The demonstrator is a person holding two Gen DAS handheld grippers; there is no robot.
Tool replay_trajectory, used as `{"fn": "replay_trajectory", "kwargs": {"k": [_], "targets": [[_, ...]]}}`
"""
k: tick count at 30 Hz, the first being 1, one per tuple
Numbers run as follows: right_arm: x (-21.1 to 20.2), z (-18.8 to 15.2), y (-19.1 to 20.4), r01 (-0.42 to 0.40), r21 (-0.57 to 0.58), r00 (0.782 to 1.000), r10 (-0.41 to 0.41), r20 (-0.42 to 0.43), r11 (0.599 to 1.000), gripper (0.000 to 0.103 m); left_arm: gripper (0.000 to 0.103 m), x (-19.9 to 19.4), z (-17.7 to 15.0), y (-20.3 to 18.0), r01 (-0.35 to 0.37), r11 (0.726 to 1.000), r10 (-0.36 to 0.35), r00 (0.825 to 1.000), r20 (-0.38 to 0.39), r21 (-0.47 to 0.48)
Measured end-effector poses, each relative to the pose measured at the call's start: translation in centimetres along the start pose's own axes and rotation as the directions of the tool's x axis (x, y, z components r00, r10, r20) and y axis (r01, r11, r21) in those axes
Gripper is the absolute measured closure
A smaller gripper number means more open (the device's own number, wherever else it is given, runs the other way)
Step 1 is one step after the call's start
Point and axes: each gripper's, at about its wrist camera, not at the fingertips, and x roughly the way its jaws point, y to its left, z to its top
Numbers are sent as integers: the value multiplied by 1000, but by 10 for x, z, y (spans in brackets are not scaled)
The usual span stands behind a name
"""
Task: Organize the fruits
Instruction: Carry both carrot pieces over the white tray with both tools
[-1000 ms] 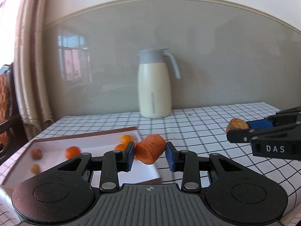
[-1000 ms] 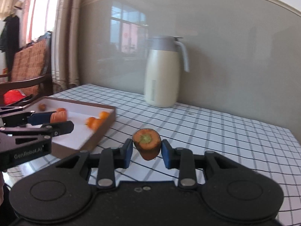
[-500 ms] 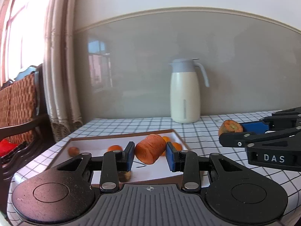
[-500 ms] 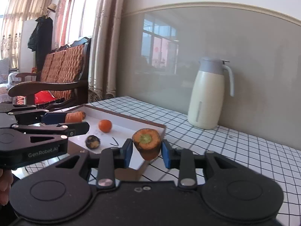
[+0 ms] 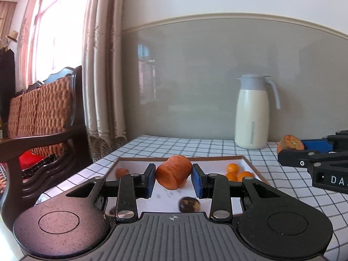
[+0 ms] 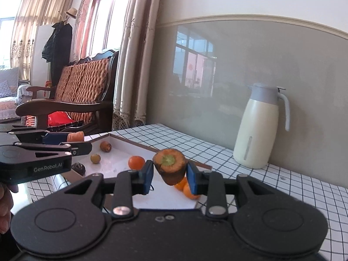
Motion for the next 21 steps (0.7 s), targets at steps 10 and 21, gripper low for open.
{"fn": "replay_trajectory", "kwargs": {"k": [10,21], "targets": [[29,13,-1,9,4,1000,-9,-12,1000,79,67,40,4,31,-60,997,59,998,-25,-41],[64,12,-4,15,59,998,-11,-59,998,79,67,71,1,44,-81,994,76,994,-74,-68]]}}
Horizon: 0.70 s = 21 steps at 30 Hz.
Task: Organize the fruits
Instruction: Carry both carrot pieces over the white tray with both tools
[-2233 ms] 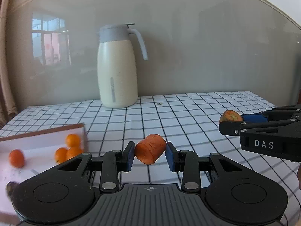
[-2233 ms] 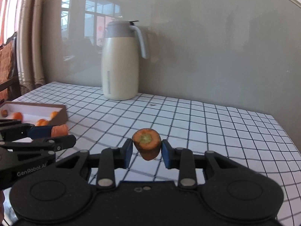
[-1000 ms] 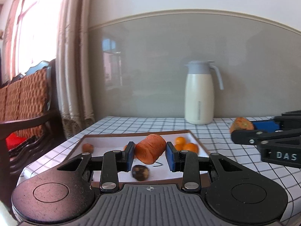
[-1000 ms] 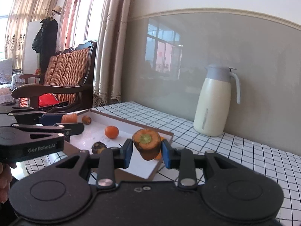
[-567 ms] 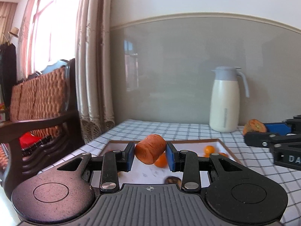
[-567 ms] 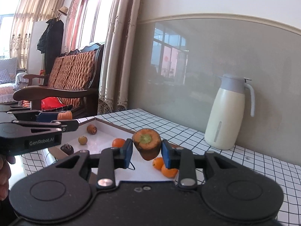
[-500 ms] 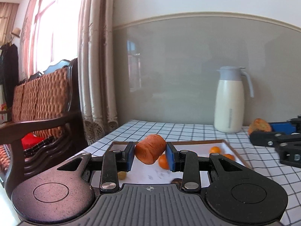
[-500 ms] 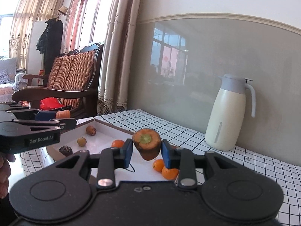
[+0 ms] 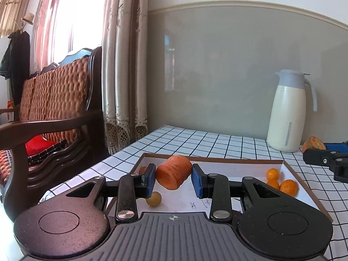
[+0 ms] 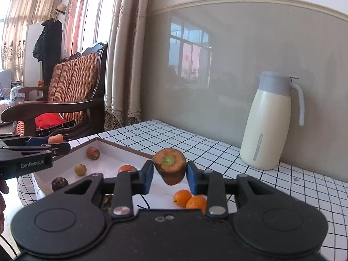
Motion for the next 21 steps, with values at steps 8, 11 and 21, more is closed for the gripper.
{"fn": "replay_trajectory", "kwargs": {"k": [8,11,21], "targets": [[20,4,-2,-2,7,1000,2,-19,1000,79,67,18,1,2,3,1000,-2,1000,-30,6],[26,3,-4,3,10,999,-3,-33,1000,79,67,23,2,1,3,1000,-3,999,-36,6],[42,2,-11,11,25,998,-10,-61,1000,79,67,40,3,0,1,1000,-1,998,-60,5]]}}
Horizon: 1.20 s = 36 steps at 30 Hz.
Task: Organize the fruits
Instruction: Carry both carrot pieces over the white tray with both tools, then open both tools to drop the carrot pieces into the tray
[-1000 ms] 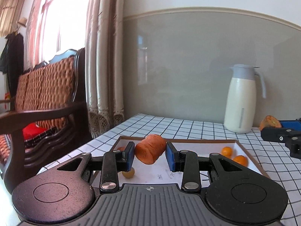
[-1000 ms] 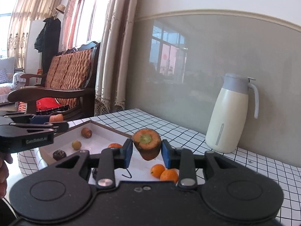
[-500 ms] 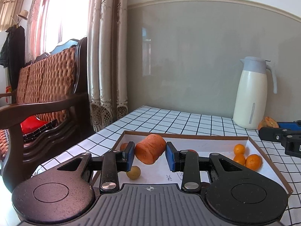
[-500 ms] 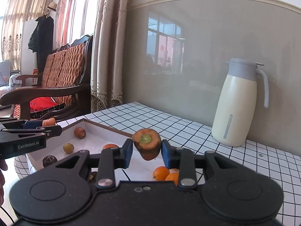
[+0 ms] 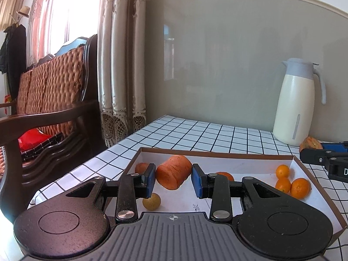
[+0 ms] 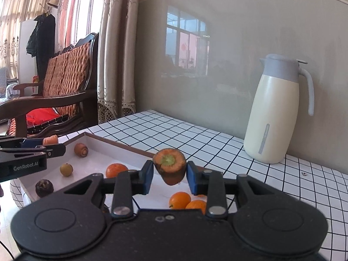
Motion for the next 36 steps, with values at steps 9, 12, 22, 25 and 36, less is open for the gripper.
{"fn": "replay_trajectory", "kwargs": {"k": [9,12,22,25,36], "targets": [[17,2,-5,-1,6,999,2,-34,1000,79,67,13,1,-2,-4,1000,4,1000,-20,1],[23,3,-9,-4,13,999,5,-41,1000,79,67,18,1,-3,-2,1000,2,1000,-29,6],[44,3,-12,-36,9,995,37,-93,999,77,67,32,4,-5,-5,1000,5,999,-43,6],[44,2,-16,41,4,998,-41,-49,999,35,6,29,1,-5,-50,999,50,999,-6,7],[41,3,-23,45,62,999,-44,-17,997,10,0,22,2,6,-77,997,78,997,29,-27]]}}
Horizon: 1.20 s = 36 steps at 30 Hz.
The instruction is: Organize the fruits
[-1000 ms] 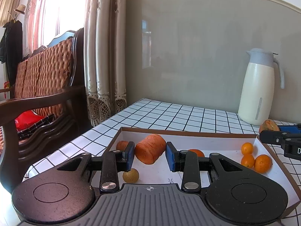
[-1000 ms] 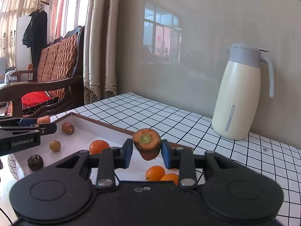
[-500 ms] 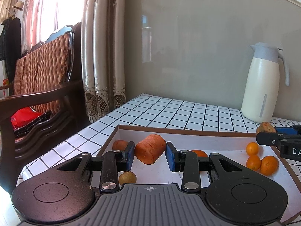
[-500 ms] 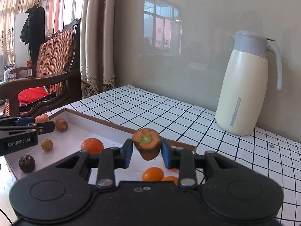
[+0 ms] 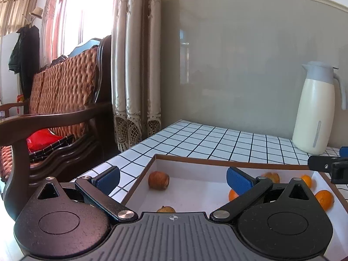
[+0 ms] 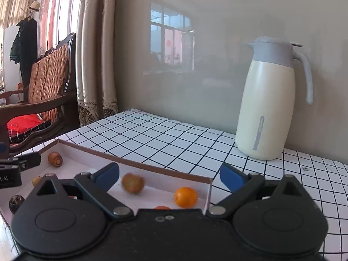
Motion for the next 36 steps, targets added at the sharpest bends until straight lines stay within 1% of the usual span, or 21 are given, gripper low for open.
{"fn": "replay_trajectory", "kwargs": {"k": [21,26,30,33,36], "targets": [[-2,-2,5,-18,-7,1000,18,-24,1000,9,0,-2,0,-3,0,1000,0,1000,-5,11],[-7,-1,5,-18,-11,1000,18,-20,1000,9,0,-2,1,-2,3,1000,-3,1000,-14,0],[-20,1,2,-7,-1,1000,7,-7,1000,7,0,-8,2,1,-2,1000,2,1000,-17,-24],[-36,4,1,12,-11,1000,-12,7,1000,6,0,-18,4,-1,-8,999,8,1000,3,-32],[-60,9,-1,36,-28,999,-35,40,999,6,0,-33,6,-7,18,1000,-18,1000,23,-11]]}}
